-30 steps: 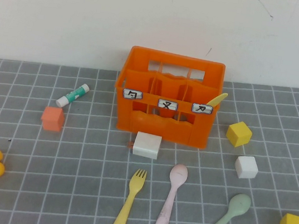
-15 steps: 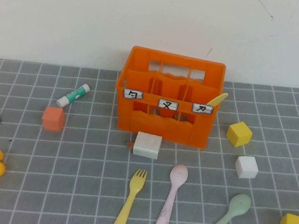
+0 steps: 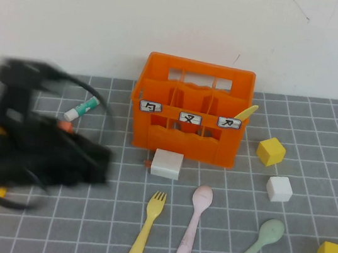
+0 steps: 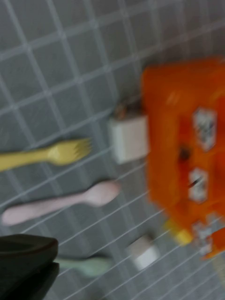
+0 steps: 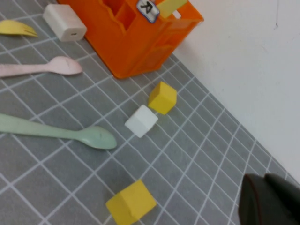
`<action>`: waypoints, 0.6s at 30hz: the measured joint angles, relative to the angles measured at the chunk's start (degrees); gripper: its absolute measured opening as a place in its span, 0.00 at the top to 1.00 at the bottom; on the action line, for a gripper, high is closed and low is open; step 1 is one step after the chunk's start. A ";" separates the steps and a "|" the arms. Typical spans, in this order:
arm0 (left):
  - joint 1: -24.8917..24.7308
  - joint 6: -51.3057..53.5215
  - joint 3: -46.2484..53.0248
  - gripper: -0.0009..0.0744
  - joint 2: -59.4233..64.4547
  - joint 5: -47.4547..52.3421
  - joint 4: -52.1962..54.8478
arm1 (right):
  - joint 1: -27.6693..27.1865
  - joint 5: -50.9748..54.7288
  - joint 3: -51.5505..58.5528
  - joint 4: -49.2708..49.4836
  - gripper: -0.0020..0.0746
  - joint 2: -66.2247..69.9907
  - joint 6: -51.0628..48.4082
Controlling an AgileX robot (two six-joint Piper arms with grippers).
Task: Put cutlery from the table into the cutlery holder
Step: Pick up the fork
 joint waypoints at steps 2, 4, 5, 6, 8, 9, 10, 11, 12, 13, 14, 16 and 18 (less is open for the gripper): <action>-4.56 0.39 0.00 0.99 2.75 -0.20 0.00 | 0.00 -0.12 0.00 -0.84 0.98 0.00 0.88; -9.78 -0.79 -0.12 0.99 5.35 -1.70 1.97 | 0.00 -0.34 0.00 -1.11 0.98 0.00 1.24; -12.14 -2.15 -0.27 0.99 6.51 -2.30 3.44 | 0.00 -0.34 0.00 -1.21 0.98 0.00 1.38; -14.10 -4.32 -0.61 0.99 8.09 -2.75 5.89 | 0.00 -0.46 0.00 -1.21 0.98 0.00 1.47; -16.51 -9.17 -1.41 0.99 11.14 -3.31 11.27 | 0.00 -0.54 0.00 -1.24 0.98 0.00 1.61; -17.36 -12.25 -1.93 0.99 12.82 -3.50 14.40 | 0.00 -0.54 0.00 -1.34 0.98 0.00 1.61; -17.91 -15.44 -2.43 0.99 14.42 -3.76 17.59 | 0.00 -0.54 0.00 -1.49 0.98 0.00 1.61; -18.23 -18.61 -2.78 0.99 16.03 -3.87 20.65 | 0.00 -0.54 0.00 -1.61 0.98 0.00 1.61; -18.36 -21.73 -3.36 0.99 17.47 -3.87 23.52 | 0.00 -0.54 0.00 -1.75 0.98 0.00 1.61; -18.36 -24.87 -3.91 0.99 18.77 -3.62 26.56 | 0.00 -0.54 0.00 -1.82 0.98 0.00 1.61; -18.36 -27.41 -4.62 0.99 19.82 -3.30 29.14 | 0.00 -0.54 0.00 -1.87 0.98 0.00 1.61; -18.36 -33.56 -6.57 0.99 22.42 -1.12 35.12 | 0.00 -0.54 0.00 -2.09 0.98 0.00 1.61; -18.36 -37.07 -8.84 0.99 24.94 1.88 39.17 | 0.00 -0.54 0.00 -2.09 0.98 0.00 1.61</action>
